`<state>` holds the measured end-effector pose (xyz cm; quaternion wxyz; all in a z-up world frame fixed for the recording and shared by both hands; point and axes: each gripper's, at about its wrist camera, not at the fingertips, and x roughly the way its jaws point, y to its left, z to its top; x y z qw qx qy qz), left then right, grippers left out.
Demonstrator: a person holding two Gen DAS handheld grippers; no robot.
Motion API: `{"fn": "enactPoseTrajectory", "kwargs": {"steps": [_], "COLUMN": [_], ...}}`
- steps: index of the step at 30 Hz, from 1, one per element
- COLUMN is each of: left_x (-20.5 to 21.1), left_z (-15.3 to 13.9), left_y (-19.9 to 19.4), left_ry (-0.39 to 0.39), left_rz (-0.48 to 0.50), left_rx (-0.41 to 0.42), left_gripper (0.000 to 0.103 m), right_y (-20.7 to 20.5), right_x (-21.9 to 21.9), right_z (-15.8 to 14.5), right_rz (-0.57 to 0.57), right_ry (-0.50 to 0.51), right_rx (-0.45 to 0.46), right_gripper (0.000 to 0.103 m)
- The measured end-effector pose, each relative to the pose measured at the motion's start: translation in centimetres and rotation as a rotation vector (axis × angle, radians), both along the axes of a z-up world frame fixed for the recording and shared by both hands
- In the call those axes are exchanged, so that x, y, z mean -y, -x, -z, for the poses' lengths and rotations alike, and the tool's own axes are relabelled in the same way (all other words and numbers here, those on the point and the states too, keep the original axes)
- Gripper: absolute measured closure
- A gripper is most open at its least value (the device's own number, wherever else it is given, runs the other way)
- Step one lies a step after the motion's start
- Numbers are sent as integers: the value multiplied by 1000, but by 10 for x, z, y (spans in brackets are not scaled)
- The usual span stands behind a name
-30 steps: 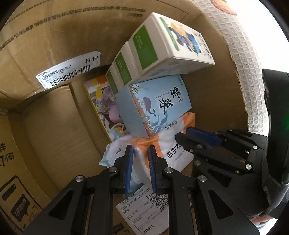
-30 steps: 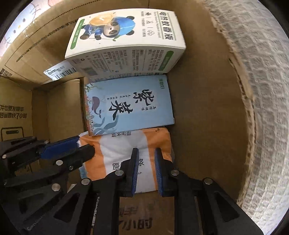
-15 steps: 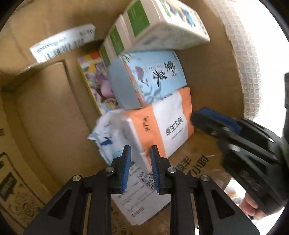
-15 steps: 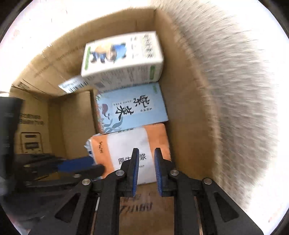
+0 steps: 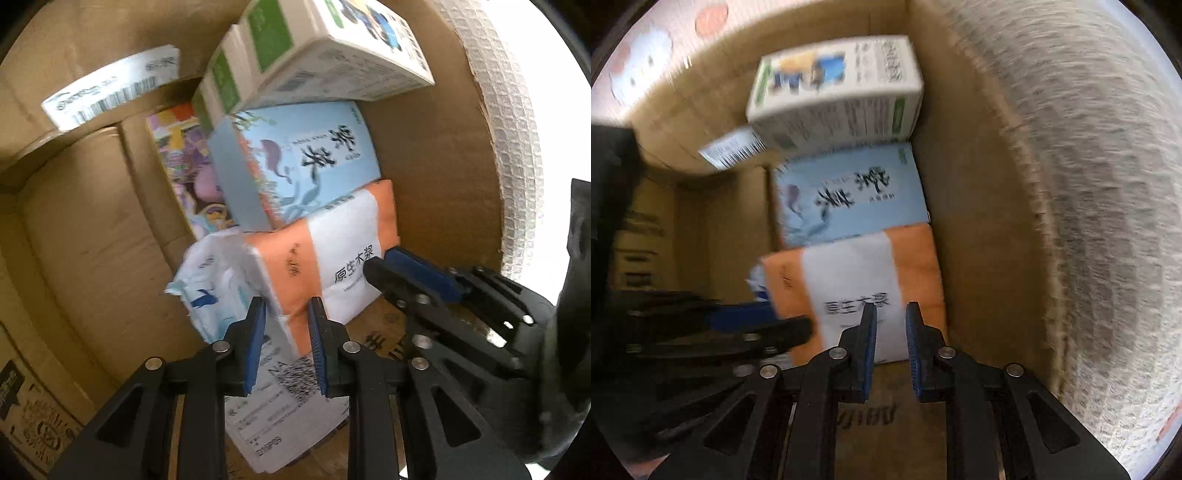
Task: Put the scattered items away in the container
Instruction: 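Lower the tissue pack into the box beside the blue pack and open the left gripper, then withdraw the left gripper from the box toward the paper tubes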
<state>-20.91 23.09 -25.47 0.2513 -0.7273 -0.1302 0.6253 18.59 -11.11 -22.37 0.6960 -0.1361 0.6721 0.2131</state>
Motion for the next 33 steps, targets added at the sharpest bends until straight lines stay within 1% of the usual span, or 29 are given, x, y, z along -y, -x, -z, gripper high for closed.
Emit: {"fn": "enactPoseTrajectory", "kwargs": {"steps": [2,6,7,8,10,12,14,15,16,18,19,20,21,23,25,27,28,29,30,31,33], "left_x": [4,14,16,19,26,33,39,44,49,60,73,81,80,90,98,107,112,117,122,125,130], "left_z": [-5,-30,-35,-40,-51,-63,-75,-84,-91,-101,-107,-114,-116,-131,-141,-144,-150,-154,-154,-153,-143], "left_y": [-1,-7,-9,-12,-17,-28,-36,-41,-47,-60,-55,-57,-65,-81,-95,-106,-112,-118,-123,-126,-131], "left_ry": [17,104,112,116,119,135,130,123,124,119,108,90,71,49,25,2,2,1,7,11,30], "left_rz": [-12,-9,-2,4,10,9,8,10,12,8,4,1,-3,-23,-44,-77,-90,-100,-99,-98,-71], "left_rx": [-32,-170,-191,-211,-251,-317,-394,-452,-494,-561,-589,-619,-652,-723,-798,-858,-874,-894,-916,-923,-890], "left_gripper": [78,78,77,73,69,63,54,53,51,50,50,50,50,50,50,50,50,50,50,50,50], "right_y": [0,0,1,2,4,8,16,21,26,38,45,56,61,73,87,103,108,105,113,123,130], "right_x": [-4,-7,-7,-7,-2,0,0,1,1,2,2,2,6,4,10,16,11,7,2,2,-5], "right_z": [4,2,1,-1,-7,-19,-39,-48,-57,-76,-83,-92,-96,-108,-114,-122,-129,-126,-123,-127,-123], "right_rz": [0,4,0,4,50,84,109,119,128,152,162,169,170,164,148,134,130,131,136,143,159], "right_ry": [11,13,12,8,-10,-33,-85,-114,-145,-199,-213,-223,-227,-222,-216,-208,-204,-206,-212,-233,-297], "right_rx": [-7,-14,-8,-4,-11,-1,41,54,63,91,110,132,148,186,232,289,314,344,371,408,471], "right_gripper": [89,89,89,89,89,89,89,89,89,89,89,89,89,89,89,89,89,89,89,89,89]}}
